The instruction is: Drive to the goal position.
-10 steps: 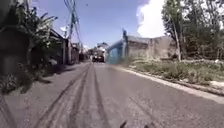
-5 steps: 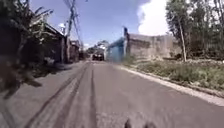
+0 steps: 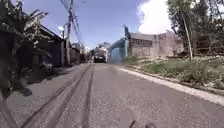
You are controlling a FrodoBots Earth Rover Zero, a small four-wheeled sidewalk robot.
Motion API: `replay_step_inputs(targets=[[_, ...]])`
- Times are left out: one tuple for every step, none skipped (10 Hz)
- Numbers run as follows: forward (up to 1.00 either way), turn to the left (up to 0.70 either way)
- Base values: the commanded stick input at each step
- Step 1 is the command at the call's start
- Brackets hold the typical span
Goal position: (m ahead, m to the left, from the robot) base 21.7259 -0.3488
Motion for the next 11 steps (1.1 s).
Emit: replay_step_inputs(targets=[[1.00, 0.40], [1.00, 0.39], [1.00, 0.24], [1.00, 0.00], [1.00, 0.00], [1.00, 0.00], [1.00, 0.00], [1.00, 0.00], [1.00, 0.00], [1.00, 0.00], [1.00, 0.00]])
